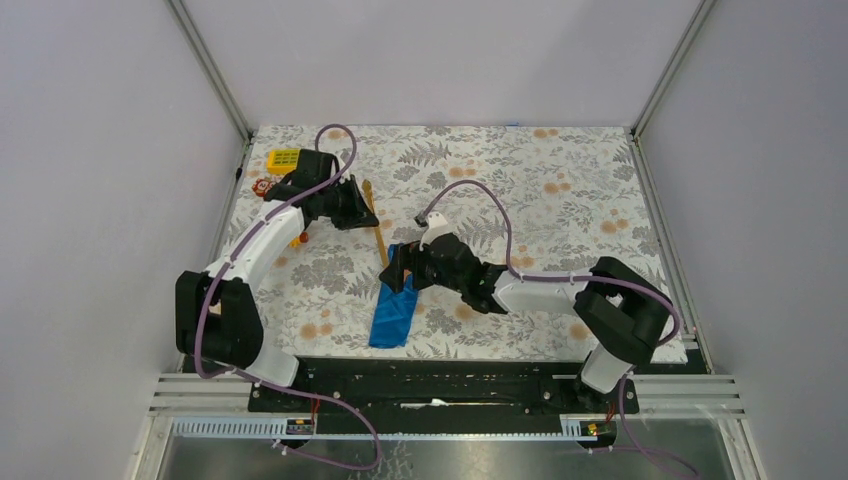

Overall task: Fold the napkin into a case and place the utensils inside
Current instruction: Pass from the left arm to the right

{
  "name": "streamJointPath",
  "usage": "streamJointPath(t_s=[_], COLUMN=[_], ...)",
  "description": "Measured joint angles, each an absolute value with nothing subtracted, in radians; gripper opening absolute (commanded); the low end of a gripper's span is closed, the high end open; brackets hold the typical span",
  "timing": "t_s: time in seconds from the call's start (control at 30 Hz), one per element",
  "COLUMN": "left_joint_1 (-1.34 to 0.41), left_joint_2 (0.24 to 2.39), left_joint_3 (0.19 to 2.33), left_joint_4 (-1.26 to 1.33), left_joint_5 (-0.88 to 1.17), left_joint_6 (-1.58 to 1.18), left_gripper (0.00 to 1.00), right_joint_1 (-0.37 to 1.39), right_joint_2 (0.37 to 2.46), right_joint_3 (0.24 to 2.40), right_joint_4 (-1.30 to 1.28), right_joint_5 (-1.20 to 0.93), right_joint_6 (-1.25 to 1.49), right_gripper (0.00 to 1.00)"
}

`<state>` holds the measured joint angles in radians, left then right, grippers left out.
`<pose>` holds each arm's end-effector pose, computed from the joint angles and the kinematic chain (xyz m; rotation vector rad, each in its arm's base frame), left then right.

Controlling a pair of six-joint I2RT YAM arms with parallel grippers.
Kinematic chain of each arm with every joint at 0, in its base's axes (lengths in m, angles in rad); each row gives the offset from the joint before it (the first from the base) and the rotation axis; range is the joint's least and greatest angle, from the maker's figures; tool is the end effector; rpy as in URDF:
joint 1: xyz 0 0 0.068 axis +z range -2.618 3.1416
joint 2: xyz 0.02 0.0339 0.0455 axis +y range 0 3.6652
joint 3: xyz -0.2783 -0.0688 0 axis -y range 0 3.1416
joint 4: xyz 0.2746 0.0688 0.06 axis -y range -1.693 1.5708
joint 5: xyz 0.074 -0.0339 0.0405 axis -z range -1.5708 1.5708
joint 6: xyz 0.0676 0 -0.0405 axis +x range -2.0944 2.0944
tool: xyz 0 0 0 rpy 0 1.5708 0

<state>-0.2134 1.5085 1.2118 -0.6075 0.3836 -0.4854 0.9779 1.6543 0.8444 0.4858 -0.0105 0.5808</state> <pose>0.3536 -0.1025 0.2609 -0.1751 2.5384 -0.7641 0.2286 0.3406 0.1882 -0.4104 2.0007 1.0396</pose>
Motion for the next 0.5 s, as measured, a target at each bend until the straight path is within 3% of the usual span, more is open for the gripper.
streamJointPath(t_s=[0.2, 0.3, 0.37, 0.5], left_joint_1=[-0.210, -0.210, -0.210, -0.210], left_joint_2=[1.487, 1.477, 1.464, 1.426], left_joint_3=[1.098, 1.055, 1.041, 1.021], left_joint_4=[-0.464, -0.425, -0.411, -0.357], left_joint_5=[0.454, 0.475, 0.477, 0.480], left_joint_6=[-0.632, -0.683, -0.702, -0.741], left_gripper=[0.00, 0.00, 0.00, 0.00], right_joint_1=[0.979, 0.979, 0.979, 0.979], right_joint_2=[1.701, 1.725, 1.737, 1.740], right_joint_3=[0.876, 0.902, 0.916, 0.923], right_joint_4=[0.516, 0.516, 0.516, 0.522], right_joint_5=[0.113, 0.147, 0.159, 0.160], right_joint_6=[0.551, 0.532, 0.522, 0.511], right_gripper=[0.68, 0.52, 0.39, 0.02])
